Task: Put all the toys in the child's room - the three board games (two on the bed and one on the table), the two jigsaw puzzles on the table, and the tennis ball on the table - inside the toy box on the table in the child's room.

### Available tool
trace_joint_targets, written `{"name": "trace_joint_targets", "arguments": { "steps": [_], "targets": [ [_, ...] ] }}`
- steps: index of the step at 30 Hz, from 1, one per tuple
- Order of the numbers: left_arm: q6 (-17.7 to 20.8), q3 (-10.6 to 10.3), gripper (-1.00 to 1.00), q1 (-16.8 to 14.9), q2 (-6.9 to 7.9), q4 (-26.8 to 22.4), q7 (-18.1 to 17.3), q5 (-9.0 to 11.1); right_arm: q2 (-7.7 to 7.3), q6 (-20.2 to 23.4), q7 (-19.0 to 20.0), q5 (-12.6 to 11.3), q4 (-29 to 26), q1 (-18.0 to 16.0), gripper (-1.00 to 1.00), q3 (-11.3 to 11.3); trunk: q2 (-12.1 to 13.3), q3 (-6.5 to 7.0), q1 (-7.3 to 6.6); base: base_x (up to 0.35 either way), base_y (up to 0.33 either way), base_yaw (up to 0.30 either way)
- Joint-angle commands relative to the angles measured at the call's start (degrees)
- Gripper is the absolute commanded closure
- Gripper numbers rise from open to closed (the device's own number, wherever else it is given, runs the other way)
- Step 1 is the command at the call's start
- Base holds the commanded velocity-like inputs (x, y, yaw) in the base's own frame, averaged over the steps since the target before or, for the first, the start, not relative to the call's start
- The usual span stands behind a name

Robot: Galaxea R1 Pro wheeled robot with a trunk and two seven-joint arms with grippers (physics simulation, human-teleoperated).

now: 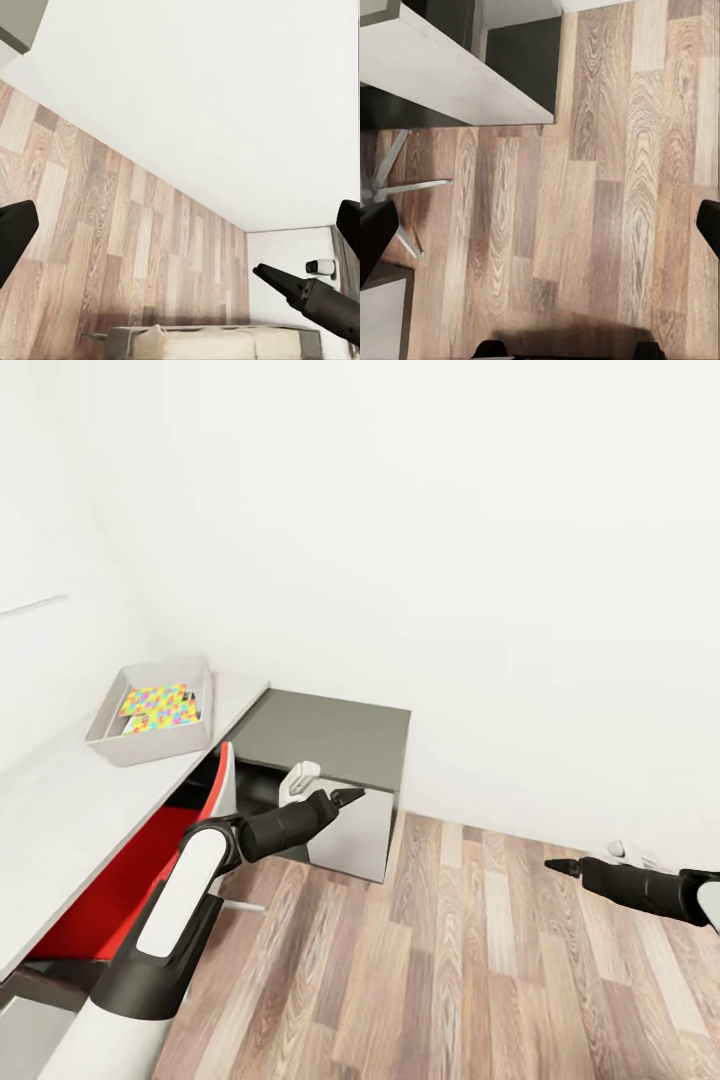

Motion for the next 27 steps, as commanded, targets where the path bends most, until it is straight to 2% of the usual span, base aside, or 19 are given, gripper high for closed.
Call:
{"name": "trace_joint_targets", "arguments": {
  "steps": [1, 7, 11, 12, 16, 19, 20, 22, 23, 27],
  "targets": [
    [0.09, 0.02, -1.00, -0.04, -0.01, -0.06, 0.58, 0.59, 0.01, 0.28, 0.17, 0.18, -0.02, -0.07, -1.00, -0.04, -0.12, -0.02, 0.01, -0.256, 0.008, -0.128],
    [0.08, 0.23, -1.00, 0.04, 0.08, 0.00, 0.58, 0.59, 0.21, 0.28, -0.13, 0.18, 0.17, -0.13, -1.00, 0.11, -0.12, 0.53, 0.01, -0.149, 0.004, -0.114],
    [-0.18, 0.43, -1.00, 0.61, 0.57, 1.20, 0.58, 0.58, 1.63, 0.28, -1.46, 0.20, 1.14, -0.17, -1.00, 1.15, -0.12, 0.89, 0.01, -0.050, 0.001, -0.097],
    [-0.90, 0.43, -1.00, 1.47, 0.70, 3.10, 0.58, 0.57, 2.86, 0.28, -2.81, 0.23, 2.71, -0.20, -1.00, 2.21, -0.12, 0.98, 0.01, -0.022, 0.001, -0.092],
    [-4.69, -0.17, -1.00, 3.29, 0.64, 10.39, 0.48, -0.42, 6.04, 0.28, -6.28, 0.66, 9.40, -0.42, -1.00, 6.35, -0.12, 1.34, 0.01, -0.013, 0.000, -0.091],
    [-7.86, -0.91, -1.00, 5.12, 0.65, 16.95, -0.12, -2.44, 8.19, 0.28, -7.90, 2.99, 16.80, -1.40, -1.00, 10.91, -0.12, 1.61, 0.01, -0.006, 0.000, -0.093],
    [-9.87, -1.15, -1.00, 6.55, 0.72, 21.64, -1.21, -4.22, 9.16, -1.77, -8.45, 5.52, 22.16, -2.18, -1.00, 13.86, -0.12, 1.70, 0.01, -0.003, 0.000, -0.101],
    [-12.06, -1.12, -1.00, 7.66, 0.85, 26.90, -2.91, -6.01, 9.90, -5.32, -8.73, 8.04, 27.93, -2.75, -1.00, 16.25, -0.12, 1.89, 0.01, -0.002, 0.000, -0.108],
    [-13.91, -1.11, -1.00, 8.37, 1.12, 31.95, -4.94, -7.37, 10.79, -9.01, -8.85, 9.98, 33.23, -3.12, -1.00, 17.94, -0.12, 1.98, 0.01, -0.001, 0.000, -0.119],
    [-16.19, -1.45, -1.00, 9.14, 1.82, 40.65, -7.92, -9.29, 13.19, -14.56, -8.85, 12.29, 40.37, -3.48, -1.00, 20.50, -0.12, 2.34, 0.01, -0.001, 0.000, -0.127]
  ]
}}
